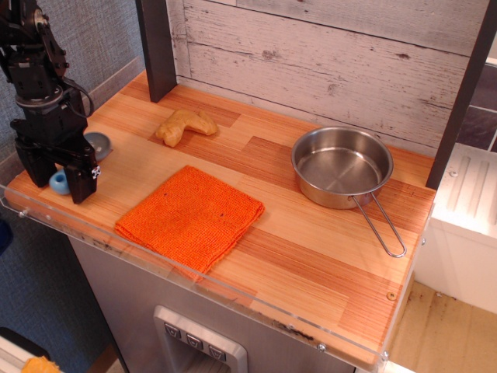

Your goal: Put the blue spoon on the orange rag.

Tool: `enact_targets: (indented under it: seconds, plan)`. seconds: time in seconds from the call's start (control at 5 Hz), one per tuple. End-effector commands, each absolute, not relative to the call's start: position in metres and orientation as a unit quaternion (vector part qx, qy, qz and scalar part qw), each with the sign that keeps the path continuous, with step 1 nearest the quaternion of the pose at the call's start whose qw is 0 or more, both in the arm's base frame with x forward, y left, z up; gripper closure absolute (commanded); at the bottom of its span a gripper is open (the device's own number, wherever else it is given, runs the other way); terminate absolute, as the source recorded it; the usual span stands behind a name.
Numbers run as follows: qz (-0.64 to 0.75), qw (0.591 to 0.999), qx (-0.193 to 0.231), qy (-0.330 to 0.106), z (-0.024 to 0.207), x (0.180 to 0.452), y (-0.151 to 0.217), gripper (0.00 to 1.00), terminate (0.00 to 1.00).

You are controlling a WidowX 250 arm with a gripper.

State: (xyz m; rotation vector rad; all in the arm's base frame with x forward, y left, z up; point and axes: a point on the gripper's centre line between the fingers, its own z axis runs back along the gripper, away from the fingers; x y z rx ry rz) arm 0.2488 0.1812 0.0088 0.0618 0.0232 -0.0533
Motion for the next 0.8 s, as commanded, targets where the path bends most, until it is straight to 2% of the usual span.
enact_targets:
  seconds: [0.0, 0.2, 0.4, 0.6]
  plan:
    - [-0.018, 0.998, 0.044, -0.03, 0.032, 0.254, 0.178, 1.0, 0.0]
    - [-0.012, 0.998, 0.038, -0.042, 0.045, 0.254, 0.167, 1.0, 0.0]
    - [-0.034, 0.998, 0.021, -0.045, 0.072, 0.26, 0.125, 1.0, 0.0]
    - [-0.084, 0.996, -0.016, -0.04, 0.073, 0.262, 0.077, 1.0, 0.0]
